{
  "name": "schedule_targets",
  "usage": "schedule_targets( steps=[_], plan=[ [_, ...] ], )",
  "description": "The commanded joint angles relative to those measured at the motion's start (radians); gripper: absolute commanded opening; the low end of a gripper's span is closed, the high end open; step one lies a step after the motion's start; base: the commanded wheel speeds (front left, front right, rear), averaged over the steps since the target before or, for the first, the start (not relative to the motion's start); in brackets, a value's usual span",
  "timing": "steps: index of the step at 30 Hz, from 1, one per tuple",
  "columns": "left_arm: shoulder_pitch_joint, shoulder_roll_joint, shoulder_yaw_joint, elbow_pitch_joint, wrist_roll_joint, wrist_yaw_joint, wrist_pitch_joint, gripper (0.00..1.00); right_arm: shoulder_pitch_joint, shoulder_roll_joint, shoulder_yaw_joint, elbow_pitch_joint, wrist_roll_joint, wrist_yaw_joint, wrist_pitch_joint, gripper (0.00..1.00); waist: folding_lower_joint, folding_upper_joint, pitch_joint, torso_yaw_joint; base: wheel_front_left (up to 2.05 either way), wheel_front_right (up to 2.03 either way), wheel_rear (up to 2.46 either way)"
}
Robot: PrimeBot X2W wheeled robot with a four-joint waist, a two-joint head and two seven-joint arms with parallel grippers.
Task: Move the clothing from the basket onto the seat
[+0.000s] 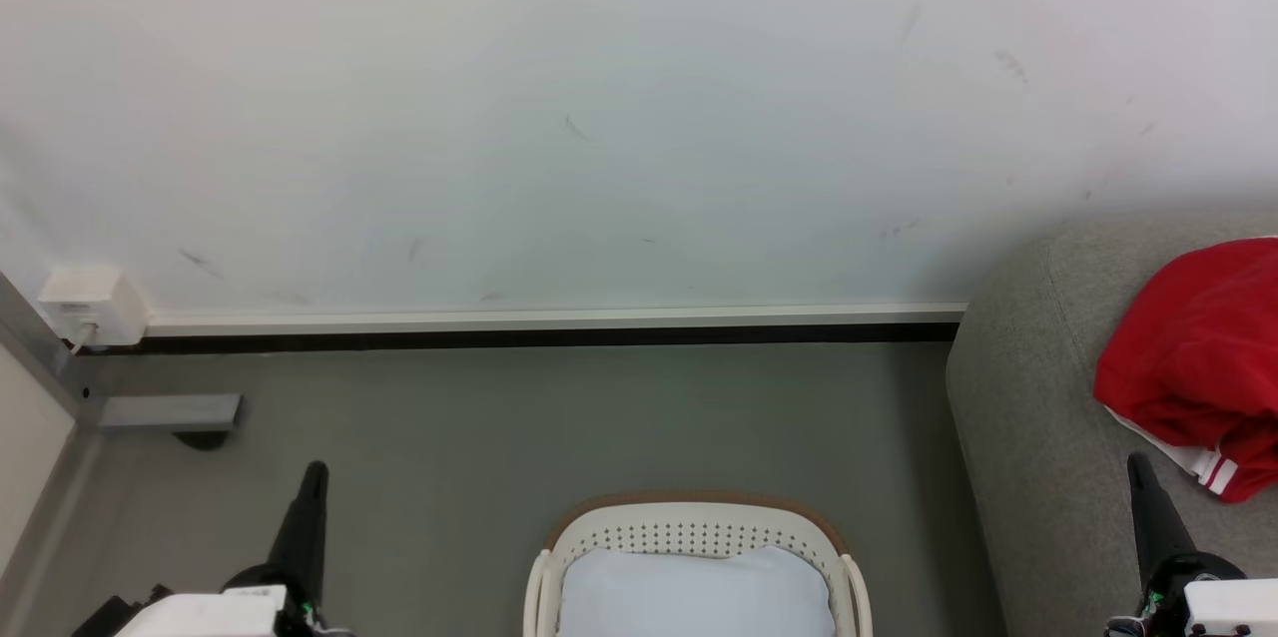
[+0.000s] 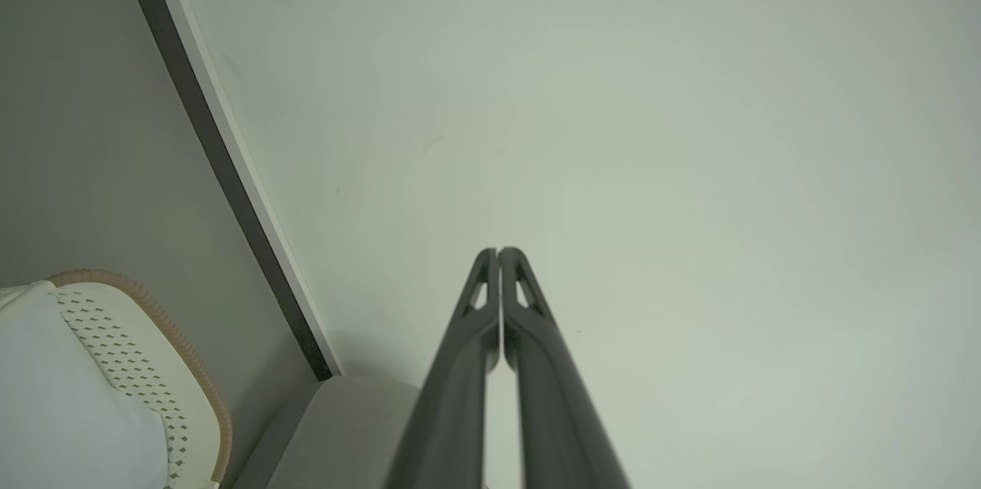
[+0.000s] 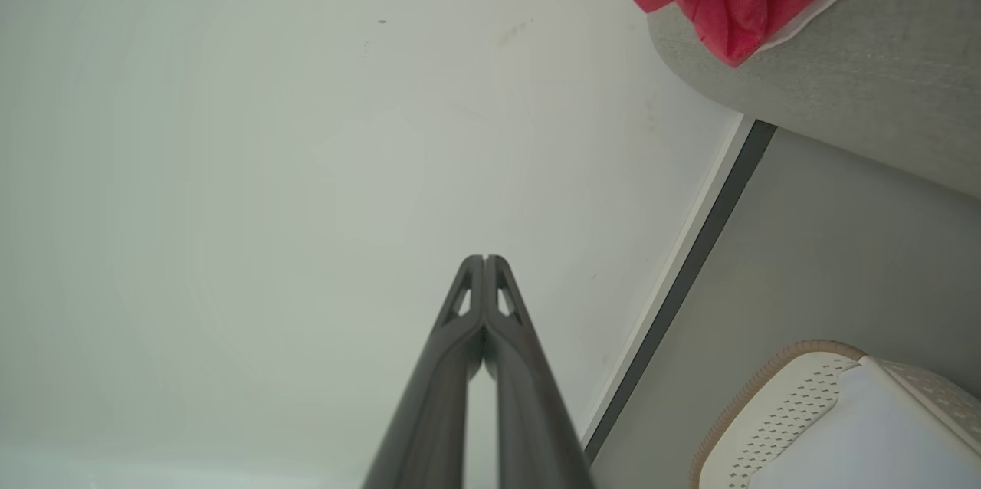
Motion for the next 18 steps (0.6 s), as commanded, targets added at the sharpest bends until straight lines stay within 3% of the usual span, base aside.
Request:
schedule_targets(
  steps=[1, 18],
  plan=[
    [-0.012, 0.008, 0.004, -0.005, -0.02, -0.006, 0.007, 0.0, -0.009, -0.003, -0.008, -0.008, 0.025, -0.002, 0.008, 0.0, 0.0, 0.0, 0.0, 0.0, 0.0, 0.0, 0.0],
    [-0.016, 0.008, 0.007, -0.009, -0.112, -0.006, 0.03, 0.0, -0.014, 0.0, -0.024, -0.011, 0.101, -0.002, 0.031, 0.0, 0.0, 0.0, 0.003, 0.002, 0.0, 0.0, 0.0]
  ],
)
